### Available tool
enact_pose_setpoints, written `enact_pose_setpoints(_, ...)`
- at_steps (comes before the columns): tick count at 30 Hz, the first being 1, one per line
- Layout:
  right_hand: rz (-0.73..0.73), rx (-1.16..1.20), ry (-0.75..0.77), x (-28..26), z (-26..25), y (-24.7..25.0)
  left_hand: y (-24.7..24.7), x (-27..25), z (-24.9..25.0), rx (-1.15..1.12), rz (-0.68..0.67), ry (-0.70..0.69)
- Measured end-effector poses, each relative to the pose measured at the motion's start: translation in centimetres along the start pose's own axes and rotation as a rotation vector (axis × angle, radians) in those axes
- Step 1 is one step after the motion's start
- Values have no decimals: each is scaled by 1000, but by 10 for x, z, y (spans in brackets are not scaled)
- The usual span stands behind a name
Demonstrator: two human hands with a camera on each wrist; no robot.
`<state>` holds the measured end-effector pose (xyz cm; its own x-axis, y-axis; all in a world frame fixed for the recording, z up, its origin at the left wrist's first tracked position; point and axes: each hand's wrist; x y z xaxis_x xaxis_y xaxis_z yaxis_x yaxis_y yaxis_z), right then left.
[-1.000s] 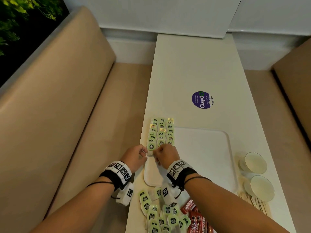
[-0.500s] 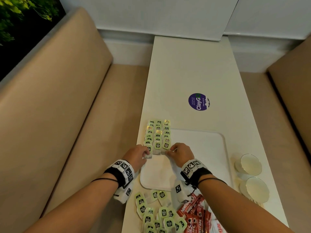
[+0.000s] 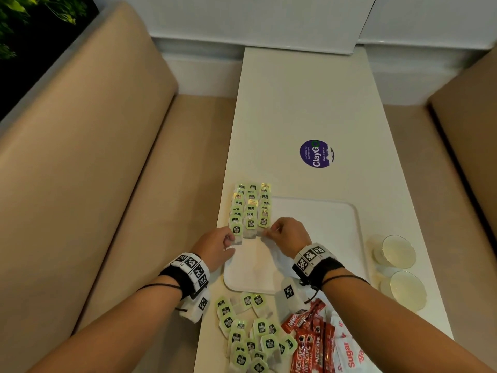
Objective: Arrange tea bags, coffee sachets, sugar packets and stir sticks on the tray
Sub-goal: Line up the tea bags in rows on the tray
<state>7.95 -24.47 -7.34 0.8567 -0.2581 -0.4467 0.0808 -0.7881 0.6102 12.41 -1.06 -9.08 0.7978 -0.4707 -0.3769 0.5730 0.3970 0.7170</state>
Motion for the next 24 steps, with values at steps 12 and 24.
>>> enact_pose_setpoints(12, -348, -433, 201, -70, 22, -18, -14, -65, -8, 168, -211, 23)
enact_pose_setpoints(24, -365, -668, 158, -105, 22, -41, -39, -84, 26, 389, -209, -32)
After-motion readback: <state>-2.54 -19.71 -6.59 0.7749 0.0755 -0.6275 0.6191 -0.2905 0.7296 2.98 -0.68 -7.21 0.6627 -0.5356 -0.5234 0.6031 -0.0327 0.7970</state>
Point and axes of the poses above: each hand's wrist, its own x-axis towards the middle knuckle, its own y-axis out of the back of the hand, z = x × y, and after that the axes turned 5 degrees about x, right-handed
